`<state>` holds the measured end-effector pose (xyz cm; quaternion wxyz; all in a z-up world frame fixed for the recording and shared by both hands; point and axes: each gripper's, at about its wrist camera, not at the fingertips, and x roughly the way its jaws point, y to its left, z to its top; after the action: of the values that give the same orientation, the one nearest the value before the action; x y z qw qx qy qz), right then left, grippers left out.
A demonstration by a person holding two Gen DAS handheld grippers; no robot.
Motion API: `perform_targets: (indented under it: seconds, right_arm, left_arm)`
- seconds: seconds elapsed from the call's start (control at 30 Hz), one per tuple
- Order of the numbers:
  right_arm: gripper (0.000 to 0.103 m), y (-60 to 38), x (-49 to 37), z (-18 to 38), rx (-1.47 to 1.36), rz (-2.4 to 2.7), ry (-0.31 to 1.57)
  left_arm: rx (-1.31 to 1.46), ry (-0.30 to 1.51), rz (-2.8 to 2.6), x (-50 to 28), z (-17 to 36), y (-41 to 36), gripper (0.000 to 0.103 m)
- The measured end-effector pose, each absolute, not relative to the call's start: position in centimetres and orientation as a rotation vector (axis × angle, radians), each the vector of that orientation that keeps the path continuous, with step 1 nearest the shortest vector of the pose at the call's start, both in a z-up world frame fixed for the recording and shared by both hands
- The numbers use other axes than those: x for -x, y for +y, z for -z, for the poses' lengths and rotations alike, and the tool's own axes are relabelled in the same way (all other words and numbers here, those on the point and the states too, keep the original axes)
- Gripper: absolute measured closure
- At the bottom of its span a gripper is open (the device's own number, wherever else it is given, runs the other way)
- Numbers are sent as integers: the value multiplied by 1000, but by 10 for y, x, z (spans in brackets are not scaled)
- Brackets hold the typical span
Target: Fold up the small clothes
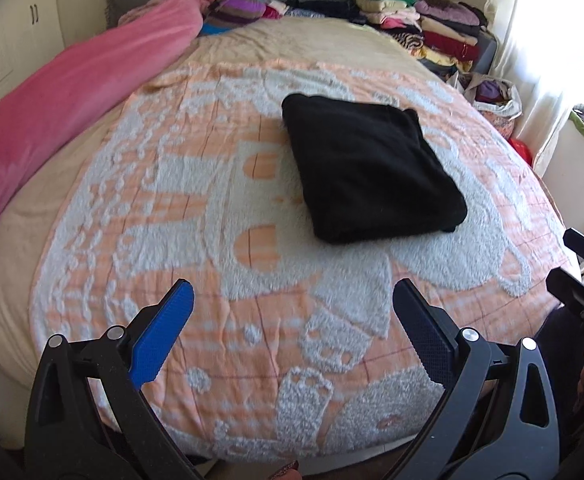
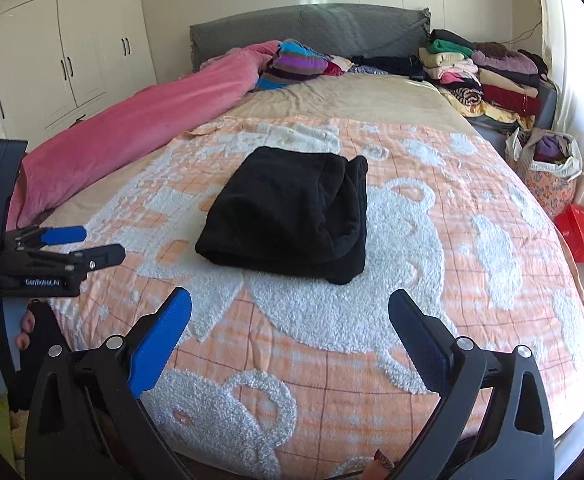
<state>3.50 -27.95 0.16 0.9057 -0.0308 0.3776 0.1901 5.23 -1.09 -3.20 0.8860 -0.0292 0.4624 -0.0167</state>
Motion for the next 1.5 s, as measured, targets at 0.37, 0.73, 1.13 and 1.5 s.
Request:
perform_targets:
  seconds: [0.37,0.73,1.13,1.5]
  right_arm:
    - [5,-286,-36,0,42,-382,785]
    - [5,-288,-36,-3,39,-372,782]
    - [5,-289,-35,-3,37,-368,783]
    - [5,-287,-34,-4,39,-365,779]
  left_arm:
    - [49,943,9,-52,26,-12,10]
    - [43,938,4,-52,26,-12,9]
    - [43,935,-11,-50,22,-10,9]
    - [44,936,-12,-50,20,-10,9]
